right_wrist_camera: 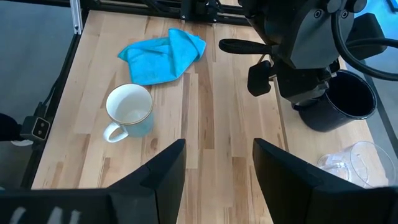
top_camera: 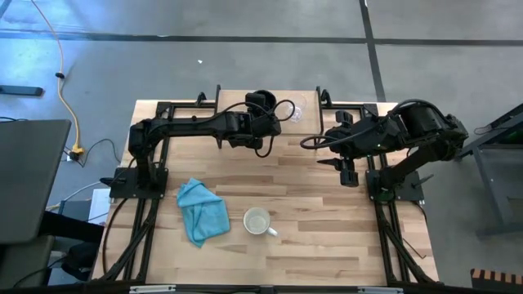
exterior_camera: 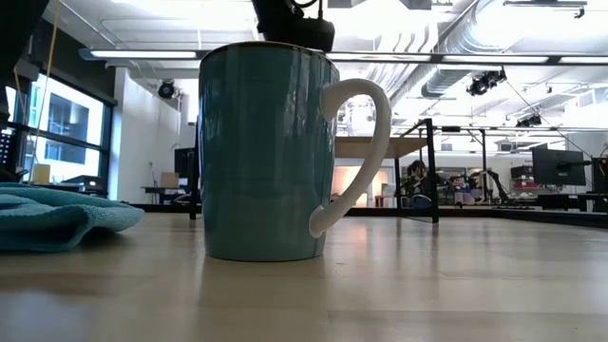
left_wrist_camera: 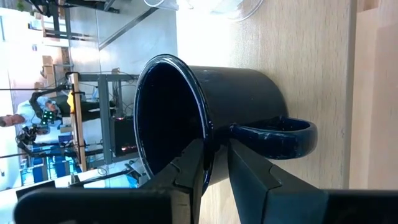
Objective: Stack small to large cups/mugs on shelf
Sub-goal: Put the dark blue mug on the shelf
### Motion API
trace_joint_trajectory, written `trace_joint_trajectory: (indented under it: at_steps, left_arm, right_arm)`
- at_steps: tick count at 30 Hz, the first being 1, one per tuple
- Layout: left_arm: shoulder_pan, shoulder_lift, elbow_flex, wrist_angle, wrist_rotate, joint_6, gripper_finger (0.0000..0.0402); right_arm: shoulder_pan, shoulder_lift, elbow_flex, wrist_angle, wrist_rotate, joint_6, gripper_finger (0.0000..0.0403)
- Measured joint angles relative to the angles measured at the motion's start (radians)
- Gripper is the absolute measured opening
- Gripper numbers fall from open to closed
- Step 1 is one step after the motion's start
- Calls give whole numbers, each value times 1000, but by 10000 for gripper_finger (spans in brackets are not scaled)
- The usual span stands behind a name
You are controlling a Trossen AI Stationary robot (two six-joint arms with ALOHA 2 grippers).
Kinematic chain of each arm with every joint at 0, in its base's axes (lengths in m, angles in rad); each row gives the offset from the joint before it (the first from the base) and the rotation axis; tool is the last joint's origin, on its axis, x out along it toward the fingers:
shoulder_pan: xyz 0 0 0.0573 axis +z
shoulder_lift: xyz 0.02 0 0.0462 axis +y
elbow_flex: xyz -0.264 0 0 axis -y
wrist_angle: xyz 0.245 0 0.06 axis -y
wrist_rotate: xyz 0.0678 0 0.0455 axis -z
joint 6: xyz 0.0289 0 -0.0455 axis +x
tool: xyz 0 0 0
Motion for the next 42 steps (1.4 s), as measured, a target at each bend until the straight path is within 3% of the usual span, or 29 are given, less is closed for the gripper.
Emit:
trace_joint_trajectory:
  at_steps: [13, 42]
  left_arm:
    - [0, 0, 0, 1, -1, -12, 64]
    - [0, 0, 1, 0, -1, -27, 140]
  right_arm:
    - [0, 0, 0, -5, 0, 3, 179]
    - [0, 0, 0, -8, 0, 1, 179]
